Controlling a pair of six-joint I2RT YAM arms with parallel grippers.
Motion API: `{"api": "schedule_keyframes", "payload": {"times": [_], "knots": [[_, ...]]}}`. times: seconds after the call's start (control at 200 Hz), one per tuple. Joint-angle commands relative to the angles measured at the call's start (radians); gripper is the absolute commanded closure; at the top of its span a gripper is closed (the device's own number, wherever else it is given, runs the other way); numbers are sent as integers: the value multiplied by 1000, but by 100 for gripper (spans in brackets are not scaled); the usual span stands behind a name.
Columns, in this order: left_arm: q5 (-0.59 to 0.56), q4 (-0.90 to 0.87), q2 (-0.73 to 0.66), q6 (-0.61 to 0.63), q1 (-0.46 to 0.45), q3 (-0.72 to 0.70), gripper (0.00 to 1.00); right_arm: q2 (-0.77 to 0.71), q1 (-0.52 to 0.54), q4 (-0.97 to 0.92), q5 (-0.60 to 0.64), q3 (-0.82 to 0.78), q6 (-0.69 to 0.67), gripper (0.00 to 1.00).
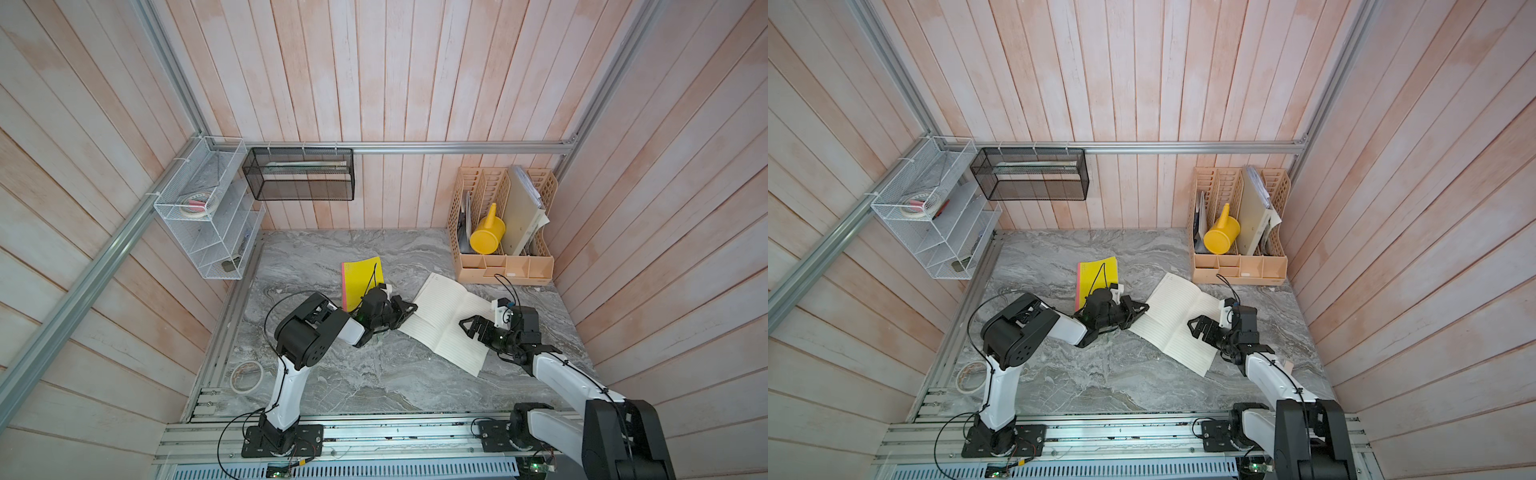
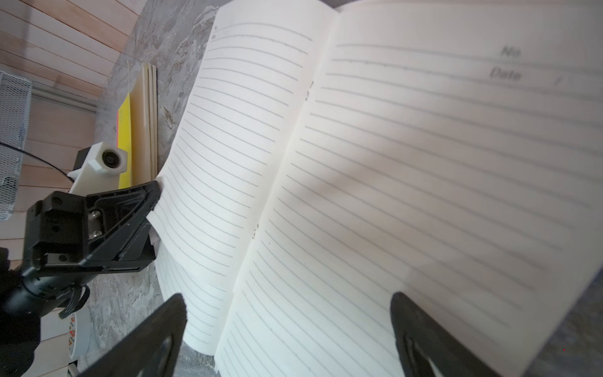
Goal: Close the notebook
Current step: Close the notebook at the center of the board.
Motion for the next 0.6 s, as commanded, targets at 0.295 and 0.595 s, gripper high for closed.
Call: {"api": "schedule_keyframes", "payload": {"times": [0.295,0.595], "knots": [[-39,-55,-387,134,7,-273,100,-139,57,-108,8,68,47,2],[-214,-352,-672,300,11,-449,100,-99,261,30,41,21,169,2]]}}
